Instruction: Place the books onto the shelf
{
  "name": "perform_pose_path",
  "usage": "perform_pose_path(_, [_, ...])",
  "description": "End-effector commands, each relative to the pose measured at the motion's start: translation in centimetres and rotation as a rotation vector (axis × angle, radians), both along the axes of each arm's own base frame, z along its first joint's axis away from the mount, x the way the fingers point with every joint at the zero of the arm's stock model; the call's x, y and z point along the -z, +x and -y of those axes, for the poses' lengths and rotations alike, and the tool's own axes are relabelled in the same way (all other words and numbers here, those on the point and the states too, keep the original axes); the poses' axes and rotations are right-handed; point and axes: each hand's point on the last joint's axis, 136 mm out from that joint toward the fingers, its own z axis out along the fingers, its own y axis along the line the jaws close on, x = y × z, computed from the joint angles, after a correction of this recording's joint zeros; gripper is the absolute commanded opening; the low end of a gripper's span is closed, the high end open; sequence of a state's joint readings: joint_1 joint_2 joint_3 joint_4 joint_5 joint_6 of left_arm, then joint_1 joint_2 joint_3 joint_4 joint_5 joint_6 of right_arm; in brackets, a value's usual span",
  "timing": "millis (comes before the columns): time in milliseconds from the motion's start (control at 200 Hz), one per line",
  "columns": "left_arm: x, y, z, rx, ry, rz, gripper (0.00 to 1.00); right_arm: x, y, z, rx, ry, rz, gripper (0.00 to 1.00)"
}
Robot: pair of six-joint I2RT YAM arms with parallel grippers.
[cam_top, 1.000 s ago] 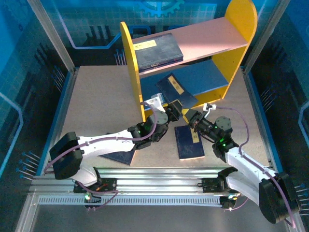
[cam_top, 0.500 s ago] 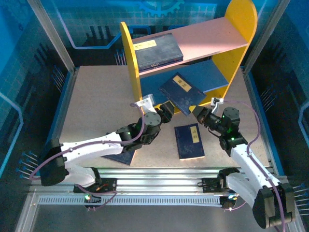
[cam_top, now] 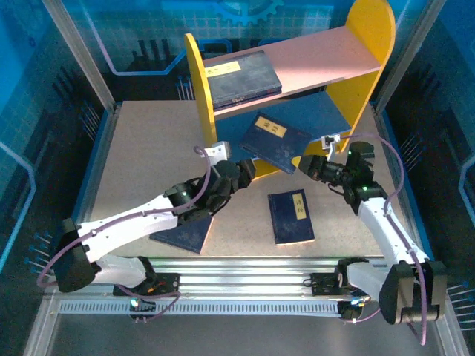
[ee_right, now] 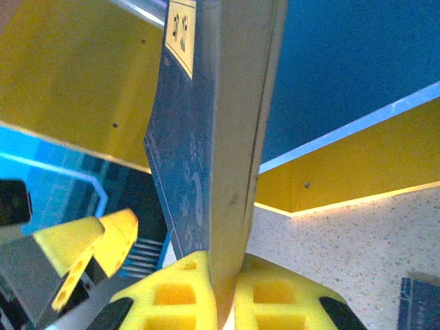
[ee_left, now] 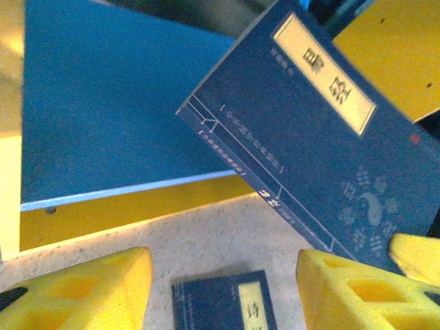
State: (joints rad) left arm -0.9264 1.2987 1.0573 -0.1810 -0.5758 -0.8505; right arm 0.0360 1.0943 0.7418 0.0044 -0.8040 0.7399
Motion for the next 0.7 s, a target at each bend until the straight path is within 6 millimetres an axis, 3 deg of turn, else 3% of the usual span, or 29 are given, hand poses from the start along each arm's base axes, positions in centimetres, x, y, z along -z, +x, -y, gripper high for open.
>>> perform_pose_path(0, [-0.4, -1.6, -0.6, 0.118, 0.033, -0.08, 0.59, -0.5, -1.4, -0.4, -0.135, -0.031, 0.055, 0.11])
perform_pose_path(320, [0.5, -2.4, -3.1, 0.255, -0.03, -0.208, 0.61, 0.3, -3.0, -1.1, -0.238, -0.011, 0.039, 0.09])
perform_pose_path(691, [1.7, -2.6, -1.0, 0.386, -0.097, -0.272, 0.62, 0.1, -5.5, -1.9, -0.286, 0.004, 0.056, 0.09])
